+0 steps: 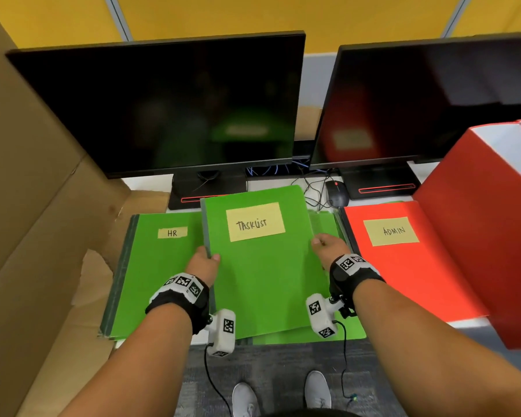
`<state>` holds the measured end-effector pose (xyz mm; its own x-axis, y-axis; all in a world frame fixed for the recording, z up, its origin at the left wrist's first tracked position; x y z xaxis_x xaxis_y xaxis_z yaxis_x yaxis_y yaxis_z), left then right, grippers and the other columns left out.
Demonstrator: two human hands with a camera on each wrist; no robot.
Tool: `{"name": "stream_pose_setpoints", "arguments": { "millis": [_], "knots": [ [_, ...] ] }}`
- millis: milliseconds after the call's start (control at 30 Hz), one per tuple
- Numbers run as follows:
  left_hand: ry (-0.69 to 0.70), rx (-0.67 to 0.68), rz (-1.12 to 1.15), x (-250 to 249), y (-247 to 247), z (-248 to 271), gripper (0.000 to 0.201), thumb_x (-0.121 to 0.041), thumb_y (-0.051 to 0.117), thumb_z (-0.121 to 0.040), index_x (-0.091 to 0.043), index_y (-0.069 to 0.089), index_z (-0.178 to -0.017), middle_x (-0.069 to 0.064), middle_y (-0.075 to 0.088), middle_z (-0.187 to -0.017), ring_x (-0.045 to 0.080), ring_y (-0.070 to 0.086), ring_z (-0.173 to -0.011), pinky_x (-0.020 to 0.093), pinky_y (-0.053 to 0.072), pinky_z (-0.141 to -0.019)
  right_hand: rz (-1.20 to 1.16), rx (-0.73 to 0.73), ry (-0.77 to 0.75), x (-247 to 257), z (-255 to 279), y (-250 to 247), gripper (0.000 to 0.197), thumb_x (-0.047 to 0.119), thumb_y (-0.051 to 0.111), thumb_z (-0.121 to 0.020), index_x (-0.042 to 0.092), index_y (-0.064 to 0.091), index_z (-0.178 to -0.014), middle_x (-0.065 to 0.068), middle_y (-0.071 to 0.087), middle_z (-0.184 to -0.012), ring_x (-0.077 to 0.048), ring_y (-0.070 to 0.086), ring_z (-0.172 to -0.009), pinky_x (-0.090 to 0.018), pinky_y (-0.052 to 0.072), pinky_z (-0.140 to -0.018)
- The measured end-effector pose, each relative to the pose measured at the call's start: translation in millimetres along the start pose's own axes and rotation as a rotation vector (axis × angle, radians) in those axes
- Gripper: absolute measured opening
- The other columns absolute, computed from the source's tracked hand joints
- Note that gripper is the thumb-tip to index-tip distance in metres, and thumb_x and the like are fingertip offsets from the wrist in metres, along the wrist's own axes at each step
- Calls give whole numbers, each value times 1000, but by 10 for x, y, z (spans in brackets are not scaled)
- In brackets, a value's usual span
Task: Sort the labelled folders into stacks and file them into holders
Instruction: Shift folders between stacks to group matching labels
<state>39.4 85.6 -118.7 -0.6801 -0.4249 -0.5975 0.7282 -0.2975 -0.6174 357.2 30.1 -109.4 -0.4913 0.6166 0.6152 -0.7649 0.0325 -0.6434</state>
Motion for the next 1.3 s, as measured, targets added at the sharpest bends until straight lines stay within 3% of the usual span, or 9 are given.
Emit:
{"name": "stream_pose_setpoints", "arguments": {
  "millis": [133,267,400,700,833,1000,1100,1200,1300],
  "knots": [
    [-50,-81,-46,174,-107,-51,38,-13,42,-100,1,39,-135,17,53,-106,33,56,-102,37,45,-85,328,7,163,-400,-38,-167,29,14,47,-93,5,59,-117,-13,61,-120,-30,59,-111,-35,50,-93],
    [-148,-140,-41,477,-228,-106,40,-6,37,-99,2,38,-138,24,53,-127,38,53,-114,37,42,-88,499,46,315,-767,20,-200,67,41,62,-87,7,33,-137,-13,41,-135,-31,49,-122,-38,45,-97],
    [-232,-190,-29,715,-325,-149,42,-3,37,-98,2,39,-139,25,49,-136,41,48,-122,40,39,-99,646,83,304,-768,43,-57,101,64,64,-74,7,19,-144,-13,31,-140,-30,43,-128,-37,43,-99],
    [-286,-213,-53,890,-434,-174,41,-1,38,-97,5,40,-138,26,49,-135,41,49,-120,39,40,-93,598,47,340,-796,22,-58,85,56,69,-74,9,29,-131,-13,42,-130,-27,48,-120,-36,46,-95],
    [-275,-184,-45,882,-414,-227,42,0,37,-96,6,39,-138,28,50,-132,41,50,-117,36,39,-84,459,47,316,-755,-22,-120,58,36,53,-92,3,34,-136,-16,45,-134,-30,48,-121,-36,44,-100],
    [-234,-183,-42,829,-443,-229,39,0,39,-98,8,42,-136,28,48,-136,40,47,-124,37,41,-96,134,18,198,-602,-75,-197,49,11,44,-92,7,36,-141,-17,47,-138,-31,55,-113,-28,42,-85],
    [-266,-186,-53,852,-487,-231,39,0,36,-98,9,40,-135,29,48,-133,41,49,-120,37,39,-88,48,-42,104,-384,-72,-298,42,6,45,-91,3,46,-132,-20,54,-128,-30,57,-98,-30,46,-81],
    [-274,-170,-69,893,-532,-256,38,0,34,-98,11,41,-134,29,47,-133,41,48,-119,34,37,-83,26,-86,31,-188,-64,-343,40,6,48,-90,4,49,-130,-20,56,-126,-32,57,-105,-30,45,-82],
    [-303,-197,-63,1008,-694,-254,38,0,37,-97,10,42,-133,29,48,-133,42,48,-120,35,37,-85,-44,-106,-12,-76,-82,-318,40,8,48,-88,10,51,-128,-19,60,-118,-25,55,-86,-24,39,-72]
  ]
}}
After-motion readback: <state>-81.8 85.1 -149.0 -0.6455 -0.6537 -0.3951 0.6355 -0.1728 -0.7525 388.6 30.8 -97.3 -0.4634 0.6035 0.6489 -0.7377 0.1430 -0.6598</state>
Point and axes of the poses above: each hand's wrist, its own z-axis away from the middle knuckle, its own y-axis out of the palm, x = y × z, the point moved 10 cm from there along -z, towards the middle knuckle
